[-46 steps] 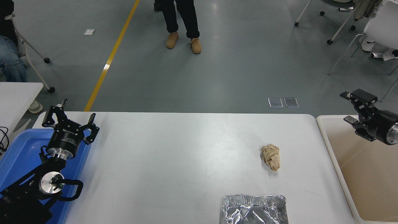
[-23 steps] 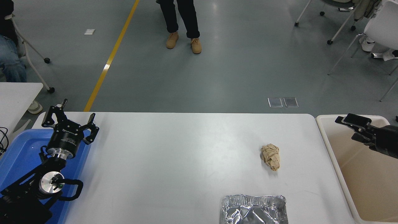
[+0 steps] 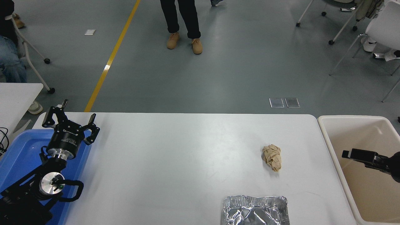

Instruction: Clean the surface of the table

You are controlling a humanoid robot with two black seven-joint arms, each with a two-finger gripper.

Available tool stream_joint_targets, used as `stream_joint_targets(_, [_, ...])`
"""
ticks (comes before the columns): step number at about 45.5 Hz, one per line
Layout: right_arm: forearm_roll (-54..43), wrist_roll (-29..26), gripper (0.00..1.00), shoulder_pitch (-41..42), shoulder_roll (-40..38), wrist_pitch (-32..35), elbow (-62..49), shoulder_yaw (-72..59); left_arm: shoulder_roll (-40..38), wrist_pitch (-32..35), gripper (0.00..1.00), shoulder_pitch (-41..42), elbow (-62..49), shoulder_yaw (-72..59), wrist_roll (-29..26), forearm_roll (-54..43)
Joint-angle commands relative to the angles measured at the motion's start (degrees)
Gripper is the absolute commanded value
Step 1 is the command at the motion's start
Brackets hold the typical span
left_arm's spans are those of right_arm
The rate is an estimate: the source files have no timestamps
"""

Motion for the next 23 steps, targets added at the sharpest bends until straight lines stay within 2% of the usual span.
stream_joint_targets(1, [-5.6, 1.3, 0.98, -1.7, -3.7, 0.4, 5.4, -0.7, 0.0, 0.0, 0.99, 0.0, 0.0, 0.0, 0.0, 0.0])
stream_joint_targets(8, [-6.3, 3.7, 0.98, -2.5, -4.5, 0.4, 6.5, -2.2, 0.0, 0.0, 0.99, 0.0, 0.0, 0.0, 0.0, 0.0])
stream_joint_targets(23, [-6.3, 3.7, 0.98, -5.4, -6.8, 0.2, 11.1, -2.4, 0.0, 0.0, 0.99, 0.0, 0.0, -0.1, 0.0, 0.0])
